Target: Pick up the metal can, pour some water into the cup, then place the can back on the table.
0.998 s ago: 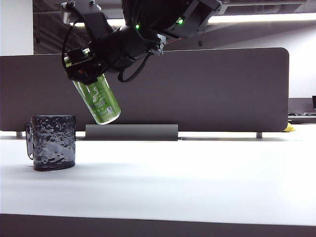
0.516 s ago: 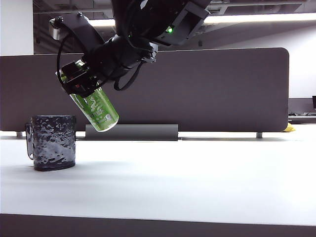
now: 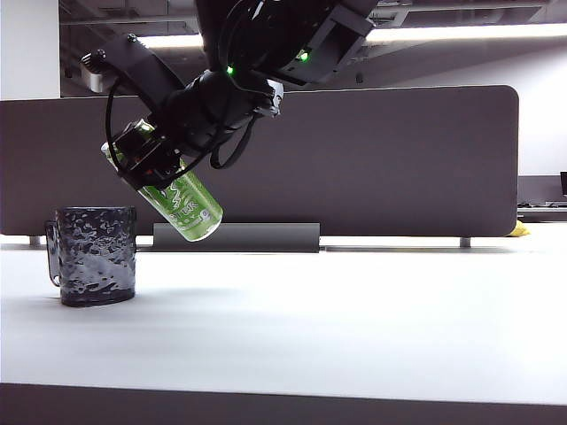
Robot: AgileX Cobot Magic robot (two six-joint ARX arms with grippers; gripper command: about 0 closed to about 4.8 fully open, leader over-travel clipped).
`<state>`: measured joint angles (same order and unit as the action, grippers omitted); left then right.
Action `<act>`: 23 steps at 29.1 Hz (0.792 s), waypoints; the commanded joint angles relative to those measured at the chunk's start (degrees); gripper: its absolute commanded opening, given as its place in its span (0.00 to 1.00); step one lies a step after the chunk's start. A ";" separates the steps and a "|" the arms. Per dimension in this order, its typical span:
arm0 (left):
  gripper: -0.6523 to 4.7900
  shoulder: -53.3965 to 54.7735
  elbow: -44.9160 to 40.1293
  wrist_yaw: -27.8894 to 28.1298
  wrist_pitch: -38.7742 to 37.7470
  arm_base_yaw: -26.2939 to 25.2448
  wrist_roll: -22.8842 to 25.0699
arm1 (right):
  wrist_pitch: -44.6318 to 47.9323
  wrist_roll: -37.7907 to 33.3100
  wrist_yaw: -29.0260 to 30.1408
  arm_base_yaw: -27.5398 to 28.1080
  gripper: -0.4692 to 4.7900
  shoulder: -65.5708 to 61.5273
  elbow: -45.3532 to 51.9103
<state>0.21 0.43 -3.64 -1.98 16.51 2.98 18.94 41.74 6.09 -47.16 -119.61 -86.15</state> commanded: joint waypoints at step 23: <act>0.11 0.04 0.07 -0.22 0.74 0.04 0.00 | 3.76 13.25 -1.46 -0.24 0.52 -1.18 -0.59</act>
<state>0.19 0.43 -3.64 -1.98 16.51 2.98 19.49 53.43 4.71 -47.16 -121.38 -86.13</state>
